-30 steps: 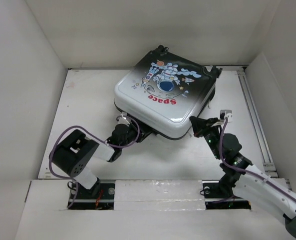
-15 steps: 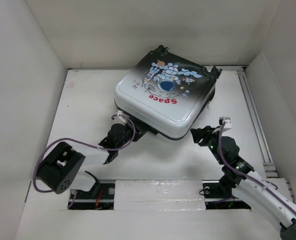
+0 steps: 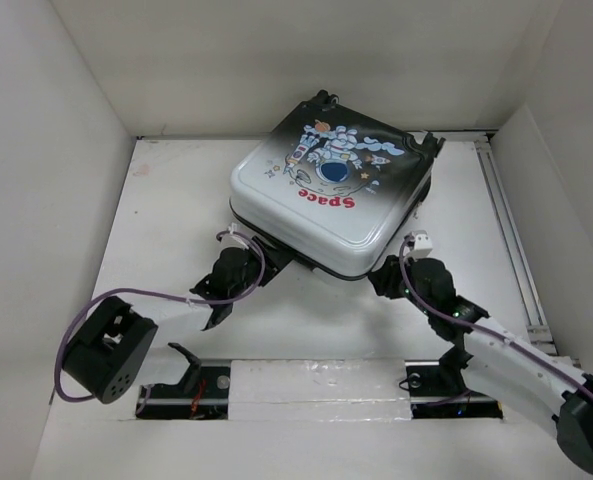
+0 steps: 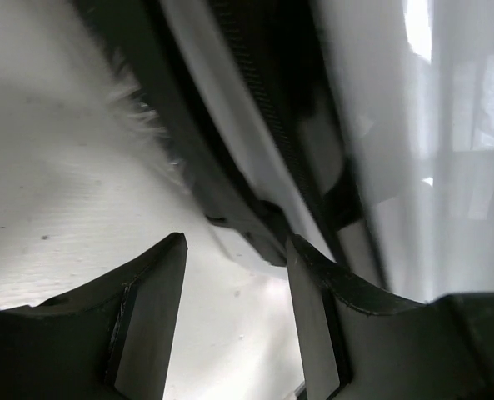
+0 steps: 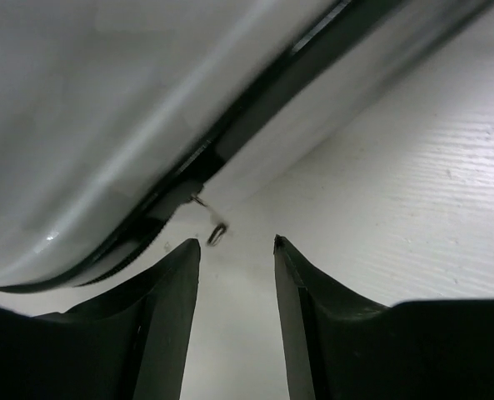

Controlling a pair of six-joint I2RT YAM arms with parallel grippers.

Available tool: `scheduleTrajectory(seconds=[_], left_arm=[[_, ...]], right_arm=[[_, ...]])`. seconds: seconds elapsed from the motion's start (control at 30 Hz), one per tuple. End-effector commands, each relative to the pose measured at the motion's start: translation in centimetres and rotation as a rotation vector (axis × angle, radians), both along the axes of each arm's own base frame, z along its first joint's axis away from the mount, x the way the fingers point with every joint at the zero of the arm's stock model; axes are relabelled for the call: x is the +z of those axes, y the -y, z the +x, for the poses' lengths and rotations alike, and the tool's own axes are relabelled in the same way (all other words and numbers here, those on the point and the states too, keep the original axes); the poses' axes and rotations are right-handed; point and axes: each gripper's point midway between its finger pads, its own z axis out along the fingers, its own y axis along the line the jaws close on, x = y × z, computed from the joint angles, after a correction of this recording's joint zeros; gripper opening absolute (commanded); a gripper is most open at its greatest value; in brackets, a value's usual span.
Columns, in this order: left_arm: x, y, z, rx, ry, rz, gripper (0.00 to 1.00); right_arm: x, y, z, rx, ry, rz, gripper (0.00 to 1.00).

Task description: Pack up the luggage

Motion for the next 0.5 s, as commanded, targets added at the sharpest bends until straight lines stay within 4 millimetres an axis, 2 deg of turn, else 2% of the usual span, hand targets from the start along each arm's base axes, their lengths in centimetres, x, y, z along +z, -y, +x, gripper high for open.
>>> scheduleTrajectory(seconds=[0.0, 0.07, 0.1, 0.17, 0.3, 0.37, 0.43, 0.47], left_arm=[[1.6, 1.1, 1.0, -0.039, 0.046, -0.027, 0.47], [1.7, 1.2, 1.2, -0.039, 0.055, -0.033, 0.46], [1.9, 1.3, 1.2, -0.039, 0.063, -0.038, 0.46], [1.8, 1.3, 1.3, -0.039, 0.063, -0.038, 0.46], [2.2, 1.4, 1.5, -0.039, 0.071, -0.043, 0.46], [1.9, 1.6, 1.7, -0.039, 0.063, -0.038, 0.46], [2.1, 1.7, 1.8, -0.039, 0.073, -0.045, 0.46], [1.7, 1.7, 1.8, -0.039, 0.065, -0.040, 0.45]], right_arm=[[3.6, -2.0, 1.6, 0.074, 0.125, 0.052, 0.47], [4.7, -2.0, 1.7, 0.079, 0.170, 0.062, 0.46], [4.5, -1.4, 1.8, 0.048, 0.183, 0.057, 0.47], [5.6, -0.6, 2.4, 0.006, 0.245, 0.046, 0.49], [6.0, -0.3, 3.4, -0.017, 0.294, 0.038, 0.49], [5.5, -1.0, 3.5, 0.019, 0.280, 0.044, 0.49], [6.4, -2.0, 4.1, 0.049, 0.335, 0.076, 0.43], [5.6, -1.9, 4.0, 0.049, 0.340, 0.079, 0.43]])
